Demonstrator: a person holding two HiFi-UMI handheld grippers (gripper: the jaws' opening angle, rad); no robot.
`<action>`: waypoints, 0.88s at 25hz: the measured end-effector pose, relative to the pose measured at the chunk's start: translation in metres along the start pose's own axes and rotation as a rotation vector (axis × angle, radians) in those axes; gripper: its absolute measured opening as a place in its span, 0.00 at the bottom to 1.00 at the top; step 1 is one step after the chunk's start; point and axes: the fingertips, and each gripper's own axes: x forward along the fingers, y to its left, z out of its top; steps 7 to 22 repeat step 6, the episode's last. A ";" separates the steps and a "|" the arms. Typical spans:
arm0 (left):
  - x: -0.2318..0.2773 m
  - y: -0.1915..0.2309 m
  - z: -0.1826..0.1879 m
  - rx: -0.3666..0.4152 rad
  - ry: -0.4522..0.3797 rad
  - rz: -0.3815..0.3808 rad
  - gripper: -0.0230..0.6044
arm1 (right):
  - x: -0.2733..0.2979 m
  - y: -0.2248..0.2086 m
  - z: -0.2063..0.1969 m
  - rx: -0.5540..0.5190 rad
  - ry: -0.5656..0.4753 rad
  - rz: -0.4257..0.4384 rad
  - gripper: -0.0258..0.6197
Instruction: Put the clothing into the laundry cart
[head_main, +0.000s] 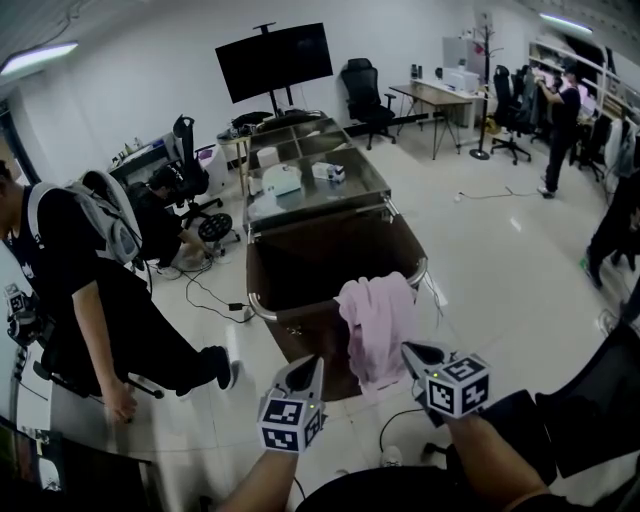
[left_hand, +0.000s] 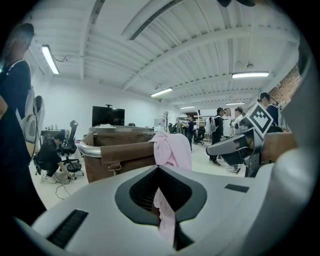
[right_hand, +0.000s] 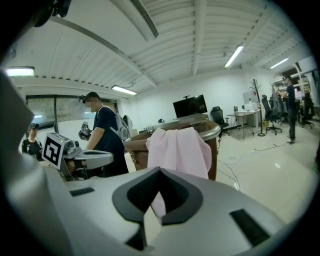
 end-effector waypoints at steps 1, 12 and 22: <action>0.000 0.001 0.000 0.002 0.000 0.001 0.04 | 0.000 0.000 0.000 -0.001 0.000 -0.001 0.04; -0.002 -0.002 0.000 0.002 0.006 -0.007 0.04 | -0.001 0.000 0.000 -0.003 0.005 -0.002 0.04; -0.002 -0.002 0.000 0.002 0.006 -0.007 0.04 | -0.001 0.000 0.000 -0.003 0.005 -0.002 0.04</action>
